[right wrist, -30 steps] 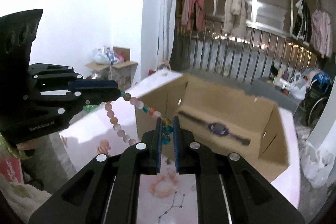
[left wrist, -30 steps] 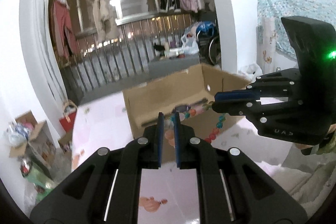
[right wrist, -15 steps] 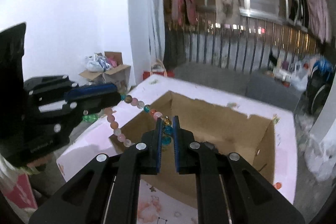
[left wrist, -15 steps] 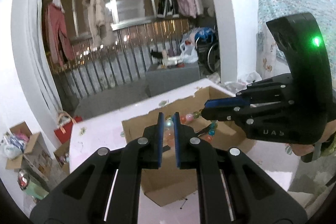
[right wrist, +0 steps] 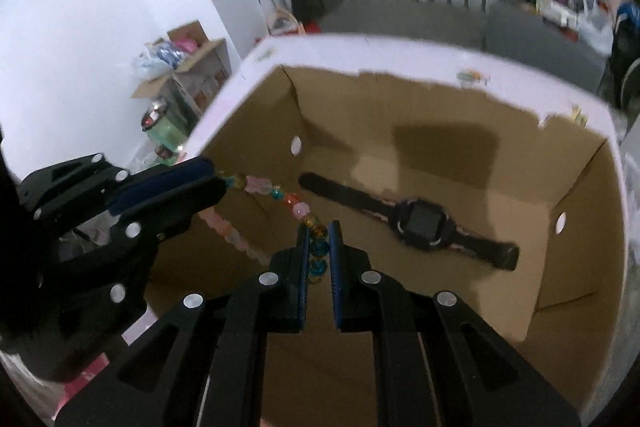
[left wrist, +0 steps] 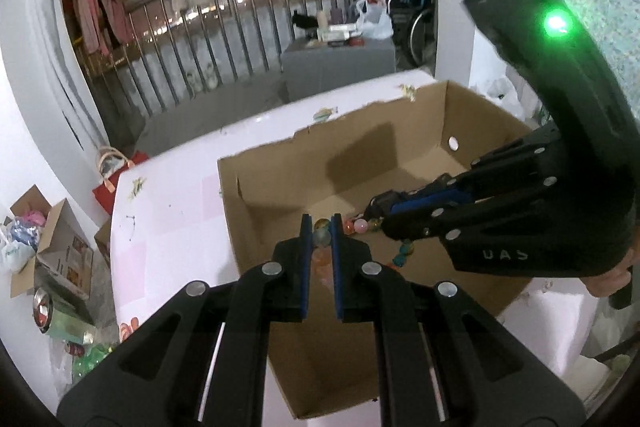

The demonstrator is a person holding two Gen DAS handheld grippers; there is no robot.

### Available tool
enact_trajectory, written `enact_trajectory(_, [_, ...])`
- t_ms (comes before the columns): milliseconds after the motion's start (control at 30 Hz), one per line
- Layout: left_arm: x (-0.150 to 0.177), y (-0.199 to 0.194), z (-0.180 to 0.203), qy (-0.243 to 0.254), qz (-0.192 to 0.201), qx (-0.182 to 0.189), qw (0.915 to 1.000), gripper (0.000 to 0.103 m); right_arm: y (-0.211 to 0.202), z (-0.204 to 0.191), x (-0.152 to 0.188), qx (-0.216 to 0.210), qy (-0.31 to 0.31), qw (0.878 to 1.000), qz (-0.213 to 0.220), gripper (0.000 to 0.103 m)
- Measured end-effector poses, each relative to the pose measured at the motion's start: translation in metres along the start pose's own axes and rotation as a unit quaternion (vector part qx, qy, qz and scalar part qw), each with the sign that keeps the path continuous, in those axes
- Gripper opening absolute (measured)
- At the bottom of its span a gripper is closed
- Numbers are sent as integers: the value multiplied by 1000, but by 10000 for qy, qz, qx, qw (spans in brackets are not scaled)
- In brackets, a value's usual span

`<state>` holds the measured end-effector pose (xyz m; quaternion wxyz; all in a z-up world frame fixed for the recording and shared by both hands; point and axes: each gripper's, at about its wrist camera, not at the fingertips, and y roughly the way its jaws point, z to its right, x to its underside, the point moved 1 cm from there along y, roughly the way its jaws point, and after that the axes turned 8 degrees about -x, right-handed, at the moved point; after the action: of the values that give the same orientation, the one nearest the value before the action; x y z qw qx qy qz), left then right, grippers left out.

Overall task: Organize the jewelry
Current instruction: 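Open the right gripper to release the bracelet into the box, withdraw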

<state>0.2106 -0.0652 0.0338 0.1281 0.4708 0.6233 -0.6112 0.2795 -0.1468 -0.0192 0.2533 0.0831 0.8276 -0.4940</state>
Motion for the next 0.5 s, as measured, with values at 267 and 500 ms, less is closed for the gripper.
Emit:
enact_trajectory(267, [0, 2, -1, 62, -113, -156, 9998, 18, 16, 16, 5, -192, 502, 9982, -274, 10])
enact_trajectory(500, [-2, -15, -6, -124, 127, -162, 9997, 18, -6, 11, 9, -71, 280, 9996, 66, 11])
